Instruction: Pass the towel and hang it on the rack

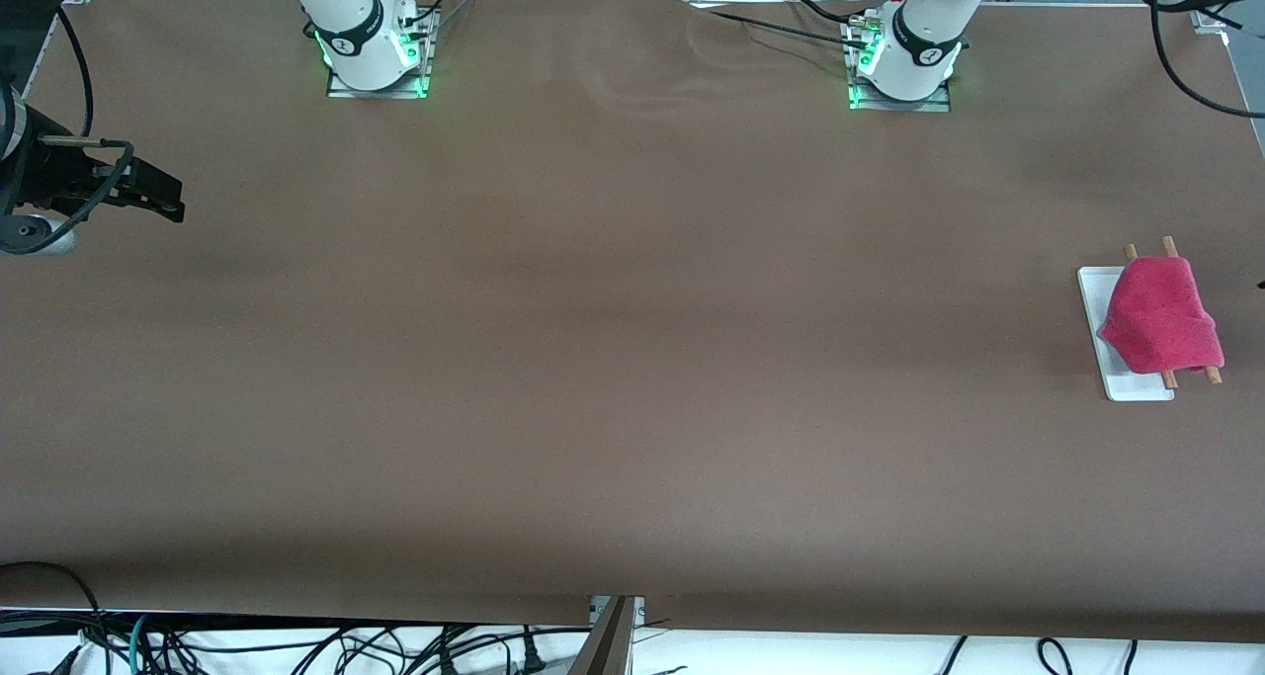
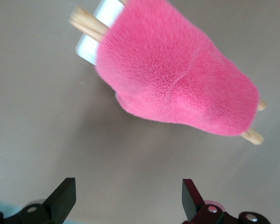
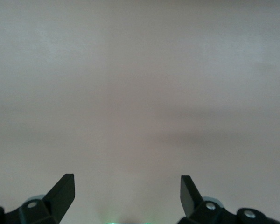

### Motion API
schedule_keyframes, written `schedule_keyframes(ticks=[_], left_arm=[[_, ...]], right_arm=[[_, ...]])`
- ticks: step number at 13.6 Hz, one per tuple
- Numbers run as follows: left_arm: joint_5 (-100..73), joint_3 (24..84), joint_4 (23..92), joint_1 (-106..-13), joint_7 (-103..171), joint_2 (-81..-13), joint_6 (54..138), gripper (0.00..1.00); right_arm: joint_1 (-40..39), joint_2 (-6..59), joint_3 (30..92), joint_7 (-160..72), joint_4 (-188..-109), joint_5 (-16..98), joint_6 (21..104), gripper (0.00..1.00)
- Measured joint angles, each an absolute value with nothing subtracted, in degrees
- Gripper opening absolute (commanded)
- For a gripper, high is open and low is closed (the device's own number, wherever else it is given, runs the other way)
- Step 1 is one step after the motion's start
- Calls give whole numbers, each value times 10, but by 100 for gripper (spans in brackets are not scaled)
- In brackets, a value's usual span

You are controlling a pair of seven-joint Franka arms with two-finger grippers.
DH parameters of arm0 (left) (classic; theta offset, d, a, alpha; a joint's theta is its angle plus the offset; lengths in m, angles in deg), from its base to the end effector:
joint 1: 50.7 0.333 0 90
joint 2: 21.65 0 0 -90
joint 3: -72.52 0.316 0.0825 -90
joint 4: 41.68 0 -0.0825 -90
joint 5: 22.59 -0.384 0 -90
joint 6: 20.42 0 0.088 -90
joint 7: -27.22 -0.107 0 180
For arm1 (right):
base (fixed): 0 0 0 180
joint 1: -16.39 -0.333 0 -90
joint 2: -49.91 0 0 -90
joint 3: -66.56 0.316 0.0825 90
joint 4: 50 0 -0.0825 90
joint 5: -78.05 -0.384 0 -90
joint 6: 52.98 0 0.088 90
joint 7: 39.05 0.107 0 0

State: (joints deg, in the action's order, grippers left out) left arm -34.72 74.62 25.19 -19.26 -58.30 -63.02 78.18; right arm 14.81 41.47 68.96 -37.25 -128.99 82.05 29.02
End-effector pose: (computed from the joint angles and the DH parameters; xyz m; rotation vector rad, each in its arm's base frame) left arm 0.6025 0.4140 0.3562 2.7325 -1.4292 -0.4405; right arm 0.5846 0.0304 0.6186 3.0700 0.0483 -0.1403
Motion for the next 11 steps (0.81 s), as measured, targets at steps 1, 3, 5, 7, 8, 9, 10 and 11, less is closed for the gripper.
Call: schedule_keyframes(ticks=[1,3,5,7,8,9,10,11], left_arm=[[-336,743,251,-194,-583,-608,781,100],[-304,730,252,-197,-583,-568,776,100],[-283,706,252,-206,-577,-543,772,100],[-279,674,253,-216,-531,-528,749,100],[-279,653,253,-218,-491,-524,735,100],[-279,631,253,-219,-442,-521,722,100],[-279,609,253,-220,-392,-518,711,100],[-279,585,253,-221,-341,-515,699,100]], right_arm=[[148,415,689,-372,-1290,819,290,100],[149,415,687,-372,-1290,818,290,100],[150,415,687,-372,-1290,817,290,100],[151,415,687,-372,-1290,816,290,100],[151,415,687,-372,-1290,816,290,100],[151,415,687,-372,-1290,816,290,100],[151,415,687,-372,-1290,816,290,100],[152,415,687,-372,-1290,816,290,100]])
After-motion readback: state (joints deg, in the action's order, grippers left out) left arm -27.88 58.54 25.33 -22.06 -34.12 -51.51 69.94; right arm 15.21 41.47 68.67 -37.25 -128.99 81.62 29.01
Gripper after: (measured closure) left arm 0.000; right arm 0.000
